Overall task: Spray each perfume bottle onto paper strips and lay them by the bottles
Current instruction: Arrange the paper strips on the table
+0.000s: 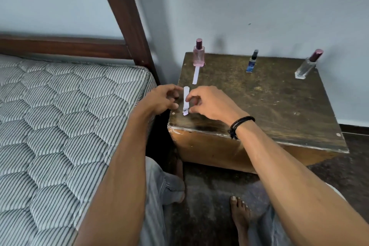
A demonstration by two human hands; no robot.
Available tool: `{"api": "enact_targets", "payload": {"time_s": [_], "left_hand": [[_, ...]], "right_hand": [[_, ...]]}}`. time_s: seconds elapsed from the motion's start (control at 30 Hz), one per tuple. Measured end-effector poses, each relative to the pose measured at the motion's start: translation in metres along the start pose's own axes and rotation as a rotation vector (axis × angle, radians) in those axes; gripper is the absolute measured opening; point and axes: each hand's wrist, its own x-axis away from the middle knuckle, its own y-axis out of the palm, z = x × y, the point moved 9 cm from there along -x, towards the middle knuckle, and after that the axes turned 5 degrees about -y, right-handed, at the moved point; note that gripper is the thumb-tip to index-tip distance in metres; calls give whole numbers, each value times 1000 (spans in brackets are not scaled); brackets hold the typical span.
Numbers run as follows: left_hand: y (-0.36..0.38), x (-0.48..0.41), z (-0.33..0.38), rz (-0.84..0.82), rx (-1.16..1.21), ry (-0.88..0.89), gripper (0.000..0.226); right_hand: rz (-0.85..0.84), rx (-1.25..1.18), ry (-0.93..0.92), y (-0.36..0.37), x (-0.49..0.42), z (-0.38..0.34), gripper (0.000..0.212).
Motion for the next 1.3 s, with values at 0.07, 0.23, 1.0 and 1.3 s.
{"api": "enact_targets", "payload": {"time_s": [0.07,0.23,1.0,1.3], "left_hand": [[-1,3,7,-42,-98,36,66],[1,-2,10,-72,-238,47,75],[5,-13,8,-5,-309,-47,39],[8,-13,7,-14,-341,-71,42]], "right_hand": [[-25,34,-13,4,-3,-2,32],[-23,48,-17,8,-6,4,21],[16,138,-109,22,-10,4,28],[48,92,-118,21,-11,8,19]]}}
